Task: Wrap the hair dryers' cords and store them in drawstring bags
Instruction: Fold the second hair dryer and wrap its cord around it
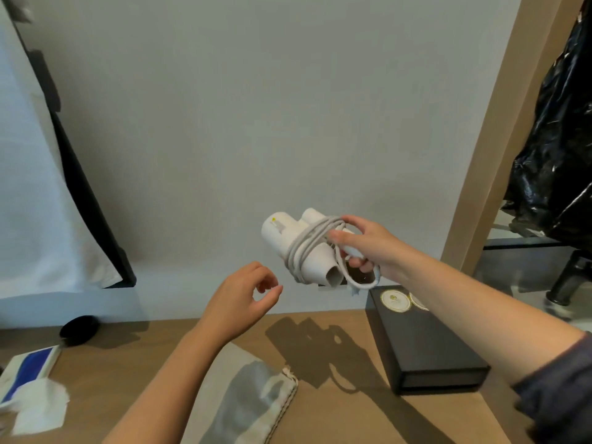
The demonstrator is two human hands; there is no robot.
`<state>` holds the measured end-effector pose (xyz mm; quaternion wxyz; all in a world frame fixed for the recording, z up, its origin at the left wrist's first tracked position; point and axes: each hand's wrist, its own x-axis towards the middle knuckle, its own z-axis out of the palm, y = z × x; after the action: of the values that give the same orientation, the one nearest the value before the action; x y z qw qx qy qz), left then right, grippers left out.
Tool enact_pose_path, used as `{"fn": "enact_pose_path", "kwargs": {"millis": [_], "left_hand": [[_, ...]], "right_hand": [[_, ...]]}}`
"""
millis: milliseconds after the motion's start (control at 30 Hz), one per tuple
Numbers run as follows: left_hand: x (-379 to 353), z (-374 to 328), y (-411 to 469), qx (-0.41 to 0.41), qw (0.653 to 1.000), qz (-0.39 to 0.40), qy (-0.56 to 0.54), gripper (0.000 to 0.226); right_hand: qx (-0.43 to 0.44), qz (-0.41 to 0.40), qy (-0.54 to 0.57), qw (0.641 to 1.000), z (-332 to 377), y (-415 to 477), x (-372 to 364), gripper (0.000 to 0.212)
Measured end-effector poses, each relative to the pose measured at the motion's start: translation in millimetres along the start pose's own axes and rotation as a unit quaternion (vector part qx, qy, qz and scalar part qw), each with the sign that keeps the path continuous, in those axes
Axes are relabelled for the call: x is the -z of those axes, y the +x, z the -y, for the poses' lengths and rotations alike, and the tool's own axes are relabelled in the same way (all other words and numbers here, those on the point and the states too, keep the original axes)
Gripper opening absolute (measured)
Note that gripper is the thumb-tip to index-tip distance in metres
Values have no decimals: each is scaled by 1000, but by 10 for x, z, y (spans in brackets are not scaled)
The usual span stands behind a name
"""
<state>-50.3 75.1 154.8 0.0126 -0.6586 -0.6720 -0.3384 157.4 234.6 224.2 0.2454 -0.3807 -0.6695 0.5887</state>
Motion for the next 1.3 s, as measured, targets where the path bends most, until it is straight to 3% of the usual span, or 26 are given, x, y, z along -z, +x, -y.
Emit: {"fn": "enact_pose_path", "kwargs": {"millis": [100,167,333,567,733,867,1033,1200,1300], "left_hand": [[-191,25,-15,46,998,42,-15,18],[-344,4,8,86,993,71,-35,27],[-646,-172,75,162,964,130,-166,52],[-771,-534,167,270,875,127,-382,16],[-820,-586,49,308,824,200,-431,17],[-998,-511,-152,359,789,208,-453,12],[-1280,-405,-455,482,674,146,-540,14],[-1616,-289,-793,582,512,69,-628,22],[-1834,-293,-986,613,436,12,-658,23]], "right_hand": [[-39,36,108,993,139,-41,-47,31],[-75,64,164,982,215,-94,-89,17],[-136,71,256,955,256,-202,-140,23],[-137,59,302,941,134,-271,-128,22],[-131,33,299,945,-171,-277,-113,21],[-122,5,286,950,-579,-282,-192,17],[-113,-52,224,967,-1142,-341,-388,19],[-143,-94,199,965,-1705,-444,-641,41],[-170,-103,215,956,-1973,-515,-786,38]]}}
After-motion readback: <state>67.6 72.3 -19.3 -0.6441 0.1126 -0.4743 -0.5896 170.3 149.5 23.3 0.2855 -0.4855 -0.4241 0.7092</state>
